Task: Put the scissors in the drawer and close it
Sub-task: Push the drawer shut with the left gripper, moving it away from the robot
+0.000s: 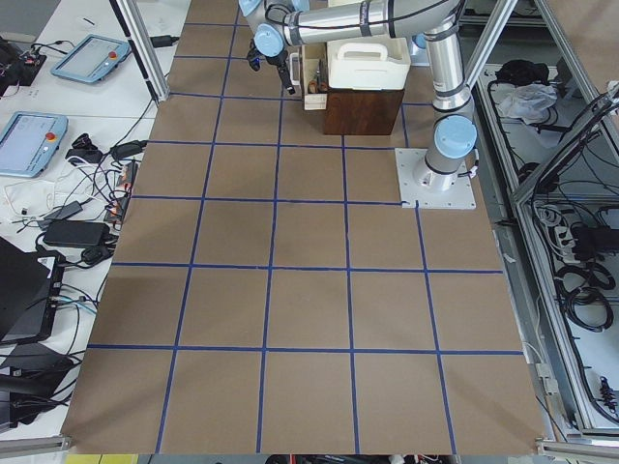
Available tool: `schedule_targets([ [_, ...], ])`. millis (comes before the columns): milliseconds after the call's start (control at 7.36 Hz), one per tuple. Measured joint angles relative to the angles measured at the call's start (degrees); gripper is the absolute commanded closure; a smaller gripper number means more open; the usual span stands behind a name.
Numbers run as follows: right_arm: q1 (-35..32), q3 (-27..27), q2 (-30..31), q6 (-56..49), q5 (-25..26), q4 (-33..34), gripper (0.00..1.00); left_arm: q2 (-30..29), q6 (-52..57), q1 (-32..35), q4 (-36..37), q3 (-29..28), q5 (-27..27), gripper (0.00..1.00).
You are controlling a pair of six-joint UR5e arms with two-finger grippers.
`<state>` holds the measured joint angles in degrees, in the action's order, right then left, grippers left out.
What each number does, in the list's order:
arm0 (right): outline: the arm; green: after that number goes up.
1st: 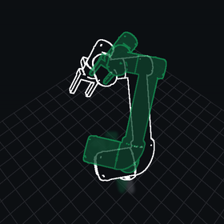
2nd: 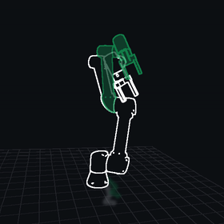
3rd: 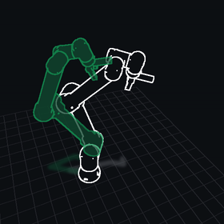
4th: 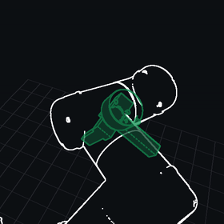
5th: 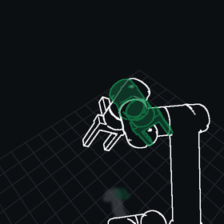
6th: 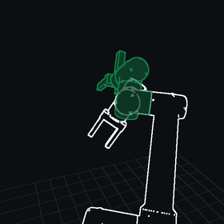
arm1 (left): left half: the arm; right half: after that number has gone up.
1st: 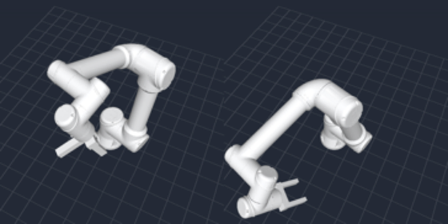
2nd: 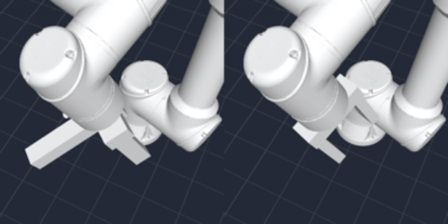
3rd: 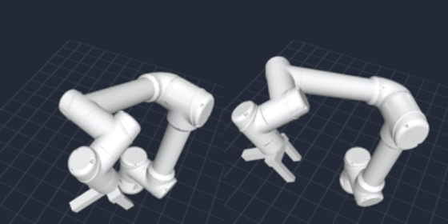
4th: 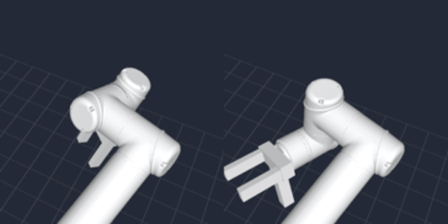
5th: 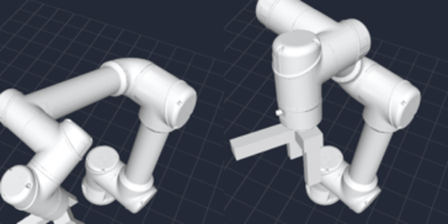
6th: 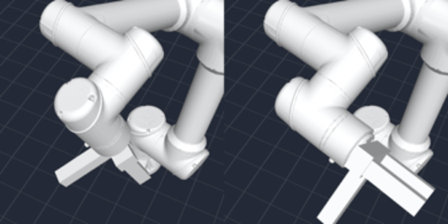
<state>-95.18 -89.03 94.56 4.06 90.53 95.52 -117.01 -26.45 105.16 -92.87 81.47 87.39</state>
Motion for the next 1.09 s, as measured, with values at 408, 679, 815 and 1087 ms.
schedule_targets([
  [408,0.00,0.00,0.01,-0.04,0.00,-0.05,0.00,0.09,-0.81,0.29,-2.49,0.09,-0.19,0.00],
  [679,0.00,0.00,-0.02,-0.14,0.00,0.25,0.00,0.27,-0.88,0.37,-3.74,0.09,-0.29,0.00],
  [815,0.00,0.00,-0.03,-0.22,-0.02,0.52,0.00,0.46,-0.88,0.42,-4.75,0.13,-0.29,0.00],
  [1087,0.00,0.05,-0.02,-0.47,-0.02,0.41,0.00,0.58,-0.87,0.61,-6.03,0.20,-0.35,0.00],
])
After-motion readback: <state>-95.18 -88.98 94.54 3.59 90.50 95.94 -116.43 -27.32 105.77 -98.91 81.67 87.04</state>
